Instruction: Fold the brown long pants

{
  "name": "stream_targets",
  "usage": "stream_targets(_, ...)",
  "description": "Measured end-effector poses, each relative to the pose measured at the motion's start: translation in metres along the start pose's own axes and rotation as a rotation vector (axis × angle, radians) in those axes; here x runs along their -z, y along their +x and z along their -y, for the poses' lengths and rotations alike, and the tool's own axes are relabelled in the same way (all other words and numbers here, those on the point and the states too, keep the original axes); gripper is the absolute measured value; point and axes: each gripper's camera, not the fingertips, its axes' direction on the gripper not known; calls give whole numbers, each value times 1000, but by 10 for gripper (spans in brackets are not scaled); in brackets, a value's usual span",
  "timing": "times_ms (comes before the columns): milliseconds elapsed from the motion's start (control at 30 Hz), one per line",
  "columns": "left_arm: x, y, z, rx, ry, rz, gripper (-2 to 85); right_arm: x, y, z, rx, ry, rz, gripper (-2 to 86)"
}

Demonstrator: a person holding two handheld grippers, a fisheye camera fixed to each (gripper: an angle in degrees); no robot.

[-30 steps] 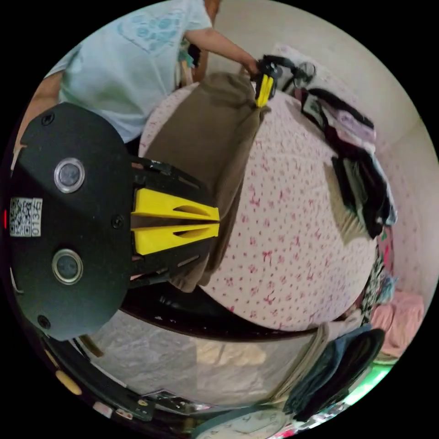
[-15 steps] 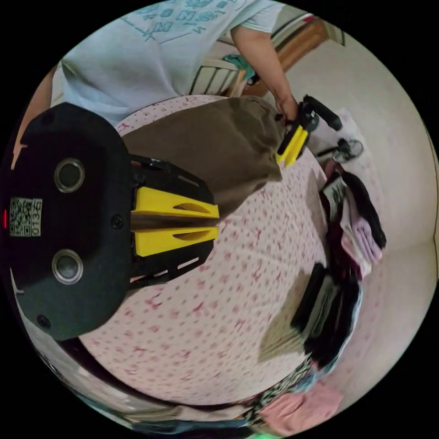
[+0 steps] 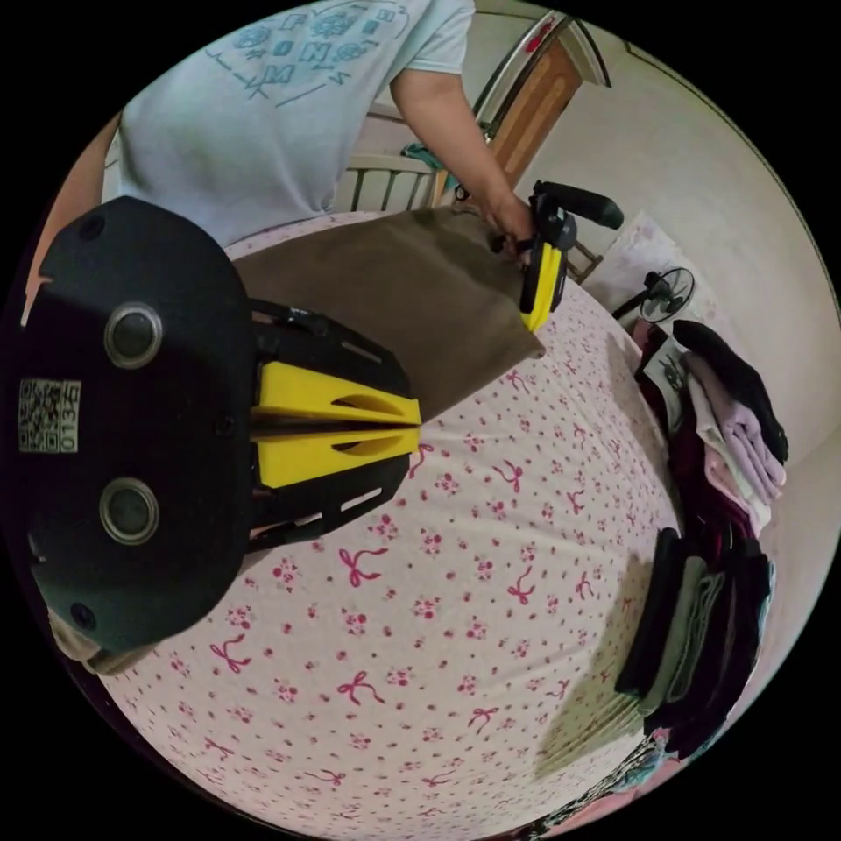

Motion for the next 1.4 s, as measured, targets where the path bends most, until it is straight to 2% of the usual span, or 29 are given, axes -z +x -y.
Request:
stream_targets(133,30,-2,-41,69,61,81,27,25,-15,-8,-67,116,-75,52)
stream_targets(200,41,1,-66,76,54,74,46,32,-39,-15,15,127,-112,54)
stream_targets(267,49,8,-92,62,40,24,52,20,-86,-26,211,35,-64,57)
stream_targets(367,53,30,-135,-19,-31,-64,57,-11,-146,-45,395,-97,-11,65)
stream_targets(467,58,61,-171,-89,-64,-70,64,-40,-190,-58,473,-161,-29,70)
stream_targets(767,38,120,-207,-293,-92,-19,82,-83,-240,-54,472,-201,-143,49)
stream_targets(900,22,118,-215,-337,-156,-25,49,-91,-249,-46,448,-200,-140,37)
stream_targets(1067,38,112,-234,-381,-129,-41,13,-95,-265,-37,424,-211,-134,21)
stream_targets(1200,43,102,-260,-350,-92,-67,9,-85,-280,-37,427,-147,-121,18)
stream_targets(1300,31,92,-278,-270,-102,-91,11,-109,-289,-39,457,-219,-156,19)
stream_targets(1400,50,78,-304,-133,-13,-74,16,-115,-298,-32,449,-230,-186,19)
